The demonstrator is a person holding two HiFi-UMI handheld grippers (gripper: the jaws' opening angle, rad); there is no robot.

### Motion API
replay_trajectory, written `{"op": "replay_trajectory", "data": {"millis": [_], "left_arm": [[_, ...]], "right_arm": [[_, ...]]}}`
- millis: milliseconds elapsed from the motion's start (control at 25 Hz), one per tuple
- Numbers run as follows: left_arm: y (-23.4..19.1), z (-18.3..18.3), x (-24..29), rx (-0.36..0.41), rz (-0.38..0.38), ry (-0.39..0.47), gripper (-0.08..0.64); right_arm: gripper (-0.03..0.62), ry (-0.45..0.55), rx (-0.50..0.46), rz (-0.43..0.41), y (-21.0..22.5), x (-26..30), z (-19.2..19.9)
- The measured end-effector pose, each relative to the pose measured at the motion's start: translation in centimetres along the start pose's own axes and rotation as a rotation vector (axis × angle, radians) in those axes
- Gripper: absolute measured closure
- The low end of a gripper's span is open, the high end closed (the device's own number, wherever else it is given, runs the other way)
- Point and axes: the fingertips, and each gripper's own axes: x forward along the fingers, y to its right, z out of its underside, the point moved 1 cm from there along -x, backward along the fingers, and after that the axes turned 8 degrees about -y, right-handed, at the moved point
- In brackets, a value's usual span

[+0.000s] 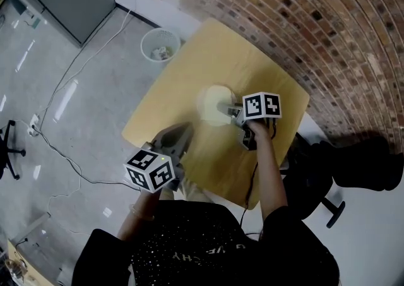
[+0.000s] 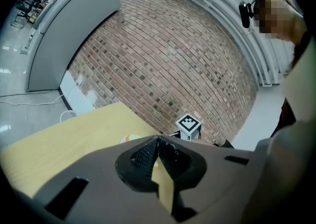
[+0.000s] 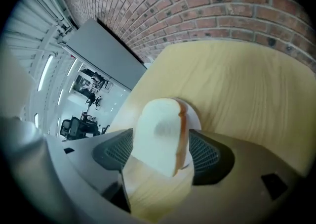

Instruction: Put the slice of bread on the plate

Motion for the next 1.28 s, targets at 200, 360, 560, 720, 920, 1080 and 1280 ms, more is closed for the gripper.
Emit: {"op": "replay_trajectory", "data": {"millis": [200,360,560,720,920,1080,1280], "left_arm": [[2.2,0.0,-0.3,0.051,0.018,-0.005,0.549],[6.0,-0.9,-0.1,0.119,0.08,-0.007,0.549],[10.1,-2.1,-0.1,0.224,0.136,0.011,0.549],[12.3,-1.9,0.5,0.276,0.173,0.002,0.549],[13.6,-1.0,1.9,0.327,0.191,-0.037,0.549],[13.1,-1.2,2.3,0.335,0.182,-0.051,0.549],[12.1,-1.8,2.2,0.33,0.152,-0.041,0.549]], "right_arm": [[0.256,0.252,-0.003,-0.124,-2.6,-7.3,1.8],[0.258,0.394,-0.098,-0.297,-9.3,-12.6,5.2],[0.258,0.776,-0.12,-0.491,-14.5,-21.5,7.7],[0.578,0.945,-0.159,-0.2,-12.3,-23.9,9.7],[0.578,0.94,-0.175,-0.069,-10.9,-23.0,10.5],[0.58,0.902,-0.165,-0.039,-10.3,-22.1,10.1],[0.58,0.874,-0.188,0.005,-10.4,-21.3,9.7]]}}
